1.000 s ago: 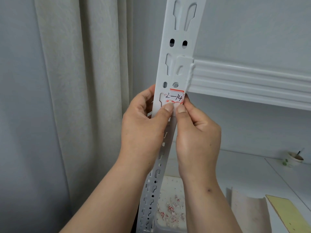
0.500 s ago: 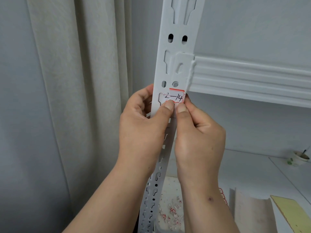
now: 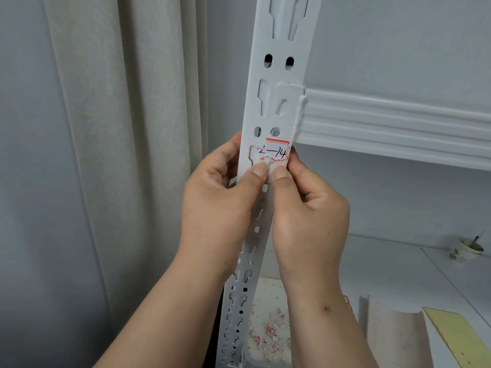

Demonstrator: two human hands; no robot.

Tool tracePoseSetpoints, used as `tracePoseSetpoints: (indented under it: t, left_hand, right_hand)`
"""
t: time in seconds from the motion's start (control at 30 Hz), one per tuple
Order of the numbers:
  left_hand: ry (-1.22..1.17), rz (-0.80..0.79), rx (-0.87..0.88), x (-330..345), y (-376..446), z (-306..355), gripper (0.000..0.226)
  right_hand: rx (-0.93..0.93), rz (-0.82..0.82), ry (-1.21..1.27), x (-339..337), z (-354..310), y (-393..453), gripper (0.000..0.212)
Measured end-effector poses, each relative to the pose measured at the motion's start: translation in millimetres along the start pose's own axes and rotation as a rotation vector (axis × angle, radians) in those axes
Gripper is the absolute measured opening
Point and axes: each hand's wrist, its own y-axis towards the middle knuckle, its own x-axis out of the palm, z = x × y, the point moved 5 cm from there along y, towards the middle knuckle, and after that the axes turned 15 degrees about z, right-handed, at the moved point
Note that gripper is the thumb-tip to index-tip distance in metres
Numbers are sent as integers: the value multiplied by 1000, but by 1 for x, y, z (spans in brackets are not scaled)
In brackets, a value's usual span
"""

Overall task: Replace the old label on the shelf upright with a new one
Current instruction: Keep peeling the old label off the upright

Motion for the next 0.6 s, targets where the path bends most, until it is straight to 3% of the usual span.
tracePoseSetpoints:
  t: [0.6]
  left_hand:
    - [12,51,-4,2,3,0,33]
  right_hand:
    - [2,88,-23,2,-1,-2,22]
